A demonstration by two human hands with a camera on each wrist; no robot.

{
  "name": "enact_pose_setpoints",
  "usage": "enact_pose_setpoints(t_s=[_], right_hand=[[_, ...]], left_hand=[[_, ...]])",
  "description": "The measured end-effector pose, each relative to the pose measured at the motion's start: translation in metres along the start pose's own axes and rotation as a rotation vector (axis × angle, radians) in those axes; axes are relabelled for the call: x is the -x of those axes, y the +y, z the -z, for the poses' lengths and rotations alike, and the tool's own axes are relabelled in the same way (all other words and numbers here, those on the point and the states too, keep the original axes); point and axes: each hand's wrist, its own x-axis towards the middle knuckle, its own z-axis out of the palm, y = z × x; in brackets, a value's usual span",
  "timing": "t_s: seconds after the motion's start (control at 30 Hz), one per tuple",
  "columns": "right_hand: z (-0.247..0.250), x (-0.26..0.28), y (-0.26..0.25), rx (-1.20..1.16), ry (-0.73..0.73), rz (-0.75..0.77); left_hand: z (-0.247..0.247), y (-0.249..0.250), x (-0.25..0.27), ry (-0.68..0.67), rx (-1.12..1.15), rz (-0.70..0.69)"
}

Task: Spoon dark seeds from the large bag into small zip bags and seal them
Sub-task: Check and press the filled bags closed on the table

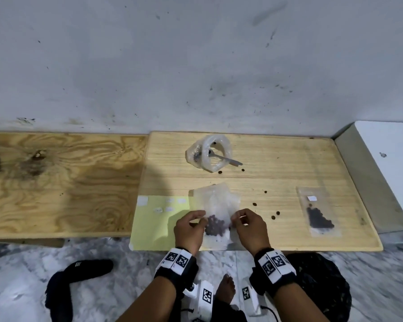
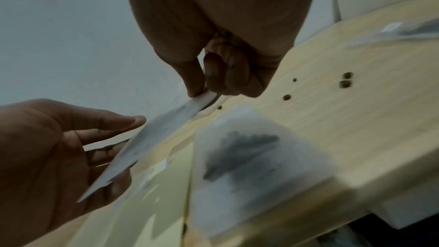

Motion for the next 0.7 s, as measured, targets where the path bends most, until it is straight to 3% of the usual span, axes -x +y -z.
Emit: enact_pose_setpoints(t_s=[0.2,0.27,0.37,0.57,0.7], right_hand=[[-0.045,-0.010,-0.051,-0.031,-0.247,0.118],[-0.067,-0.013,-0.067,-0.073,-0.297,0.080],[-0.097,-0.022,-0.078,-0.057,-0.252,0.051],[-0.137,-0.035,-0.093,0.385,-0.229,0.082],[-0.156,-0.037,-0.096,0.516,-0.190,0.066]], left_hand=[[0.052,0.016,-0.033,0.078,0.198,-0.035],[0.075,0.014,-0.051,0.111,0.248,-0.026],[0.111,0.014,-0.073,0.158,0.336,-0.026],[0.163,0.019,-0.109,0.199,0.313,0.001],[0.171,0.013,-0.123,0.182,0.263,-0.022]])
